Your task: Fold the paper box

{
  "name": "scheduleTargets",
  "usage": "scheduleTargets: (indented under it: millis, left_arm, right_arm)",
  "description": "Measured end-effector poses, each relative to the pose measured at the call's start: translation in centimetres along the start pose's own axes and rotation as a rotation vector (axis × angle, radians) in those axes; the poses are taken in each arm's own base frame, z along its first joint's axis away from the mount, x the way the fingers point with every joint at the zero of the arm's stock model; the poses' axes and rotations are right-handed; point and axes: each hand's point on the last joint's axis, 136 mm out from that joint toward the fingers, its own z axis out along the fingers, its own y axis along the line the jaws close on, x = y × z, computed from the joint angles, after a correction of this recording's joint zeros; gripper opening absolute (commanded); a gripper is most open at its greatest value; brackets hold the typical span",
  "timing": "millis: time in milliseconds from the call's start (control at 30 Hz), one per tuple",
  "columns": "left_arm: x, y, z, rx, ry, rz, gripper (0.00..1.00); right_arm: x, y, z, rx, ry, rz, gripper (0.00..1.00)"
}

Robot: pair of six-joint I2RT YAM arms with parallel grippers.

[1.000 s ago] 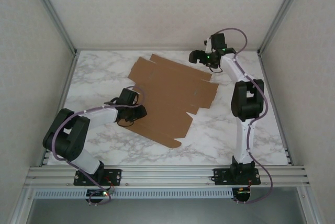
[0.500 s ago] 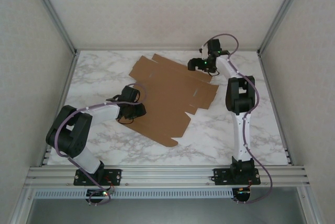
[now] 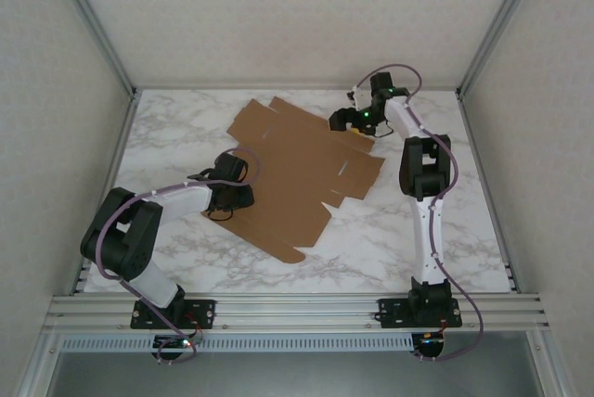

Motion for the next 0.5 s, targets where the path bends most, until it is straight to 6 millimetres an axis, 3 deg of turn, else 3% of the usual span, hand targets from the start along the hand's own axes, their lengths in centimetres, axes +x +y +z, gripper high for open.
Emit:
scheduleTargets:
  millis: [133, 500]
  left_arm:
    - [-0.2, 0.5, -0.1, -0.028, -0.012, 0.005, 0.39]
    - [-0.4, 1.9, -0.4, -0.094, -0.028, 0.009, 0.39]
  right_arm:
    - [0.0, 0.7, -0.3, -0.057, -0.002, 0.005, 0.86]
    - [2.1, 2.3, -1.4, -0.113, 0.035, -0.001, 0.43]
